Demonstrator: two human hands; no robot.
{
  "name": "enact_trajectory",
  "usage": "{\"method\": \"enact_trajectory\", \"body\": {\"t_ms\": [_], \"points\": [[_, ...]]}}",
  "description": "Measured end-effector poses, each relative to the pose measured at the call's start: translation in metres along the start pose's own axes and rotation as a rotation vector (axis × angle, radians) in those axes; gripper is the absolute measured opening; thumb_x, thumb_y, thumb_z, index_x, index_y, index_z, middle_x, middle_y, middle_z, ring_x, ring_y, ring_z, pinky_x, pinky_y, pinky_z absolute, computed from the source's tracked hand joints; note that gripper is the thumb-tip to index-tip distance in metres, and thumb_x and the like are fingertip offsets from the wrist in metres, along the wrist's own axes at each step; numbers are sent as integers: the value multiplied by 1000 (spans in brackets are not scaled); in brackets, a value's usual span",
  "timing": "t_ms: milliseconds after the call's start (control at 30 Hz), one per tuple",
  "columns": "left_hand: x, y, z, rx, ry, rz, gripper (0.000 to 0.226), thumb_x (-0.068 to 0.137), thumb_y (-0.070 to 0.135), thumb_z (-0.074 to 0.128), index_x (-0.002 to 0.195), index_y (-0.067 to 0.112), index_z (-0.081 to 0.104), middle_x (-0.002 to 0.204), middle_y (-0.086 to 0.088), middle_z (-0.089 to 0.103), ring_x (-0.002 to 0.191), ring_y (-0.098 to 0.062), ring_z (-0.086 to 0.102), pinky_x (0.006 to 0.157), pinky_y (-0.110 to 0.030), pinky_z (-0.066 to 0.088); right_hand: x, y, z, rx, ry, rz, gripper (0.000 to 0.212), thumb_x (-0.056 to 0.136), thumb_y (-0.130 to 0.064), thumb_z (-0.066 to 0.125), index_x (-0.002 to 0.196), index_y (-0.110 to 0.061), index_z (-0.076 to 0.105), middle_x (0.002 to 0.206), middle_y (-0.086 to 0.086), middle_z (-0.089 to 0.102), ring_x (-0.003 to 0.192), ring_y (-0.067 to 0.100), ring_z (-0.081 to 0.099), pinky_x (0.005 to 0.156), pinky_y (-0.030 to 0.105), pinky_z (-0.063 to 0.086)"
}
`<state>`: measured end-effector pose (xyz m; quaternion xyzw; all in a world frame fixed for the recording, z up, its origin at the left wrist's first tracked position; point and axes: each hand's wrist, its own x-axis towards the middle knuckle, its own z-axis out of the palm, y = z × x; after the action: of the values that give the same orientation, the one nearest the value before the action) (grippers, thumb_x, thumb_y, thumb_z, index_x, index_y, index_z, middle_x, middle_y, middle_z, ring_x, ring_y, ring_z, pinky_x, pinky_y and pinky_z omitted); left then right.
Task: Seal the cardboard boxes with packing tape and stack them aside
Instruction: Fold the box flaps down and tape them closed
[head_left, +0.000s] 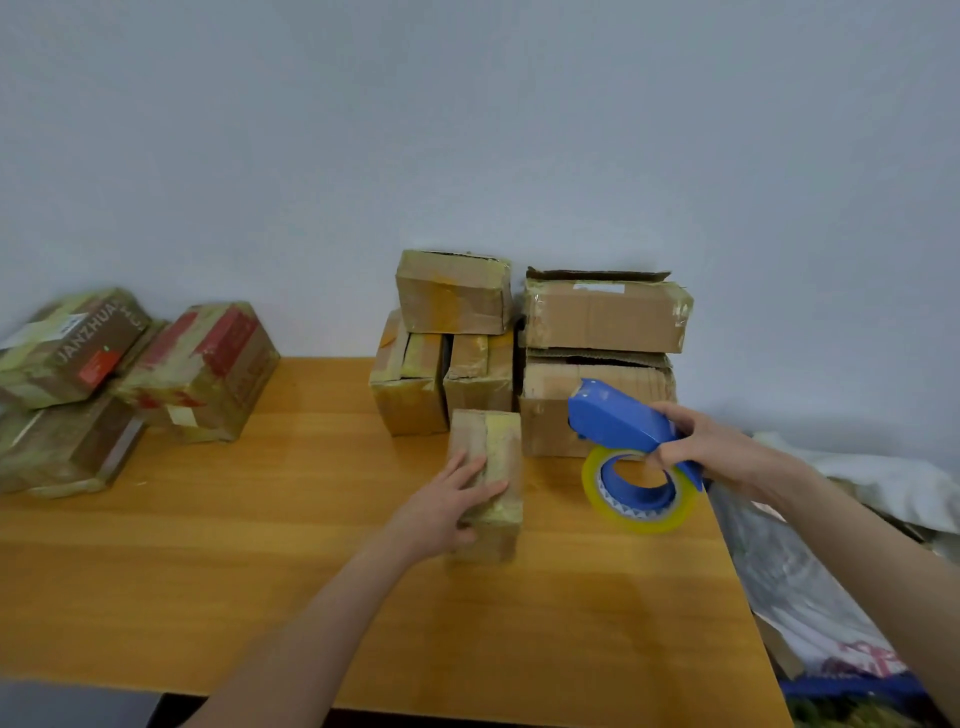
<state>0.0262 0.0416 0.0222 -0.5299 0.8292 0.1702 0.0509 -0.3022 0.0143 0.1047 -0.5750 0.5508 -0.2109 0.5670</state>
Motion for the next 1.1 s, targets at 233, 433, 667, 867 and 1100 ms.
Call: {"method": "enact_trajectory", "body": {"t_ms": [233,433,667,867,1100], "points": [[-2,-8,5,-70,34,33,76,89,20,57,148,45,18,161,11,0,147,-12,-7,117,-41,25,7,-2,16,123,-33,-39,76,45,-24,79,119,-28,61,107,5,67,92,20,66,78,32,52],[-6,17,-22,-605,335,-239,50,95,34,54,142,23,42,150,1,39,134,-15,39,111,-38,36,10,-17,25,58,-60,-89,80,42,-28,78,119,-31,60,109,2,67,96,17,67,82,30,53],[-8,33,-46,-1599,14,-521,55,90,54,56,113,5,63,107,-8,71,97,-19,67,80,-33,56,10,-37,42,-135,-136,-143,71,45,-29,77,113,-39,60,107,-6,65,94,9,66,76,24,51],[-10,27,-44,-1537,248,-555,12,89,18,67,91,6,67,70,-1,66,62,-9,58,60,-22,50,11,-41,54,-304,-204,-178,67,52,-35,80,114,-40,57,108,-10,62,93,4,65,78,23,53],[-15,25,-38,-1221,351,-567,17,95,17,57,80,10,63,72,-2,60,65,-10,52,55,-20,46,16,-40,76,-751,-133,-258,83,49,-72,60,127,-52,40,115,-20,54,103,9,56,88,39,52]]}}
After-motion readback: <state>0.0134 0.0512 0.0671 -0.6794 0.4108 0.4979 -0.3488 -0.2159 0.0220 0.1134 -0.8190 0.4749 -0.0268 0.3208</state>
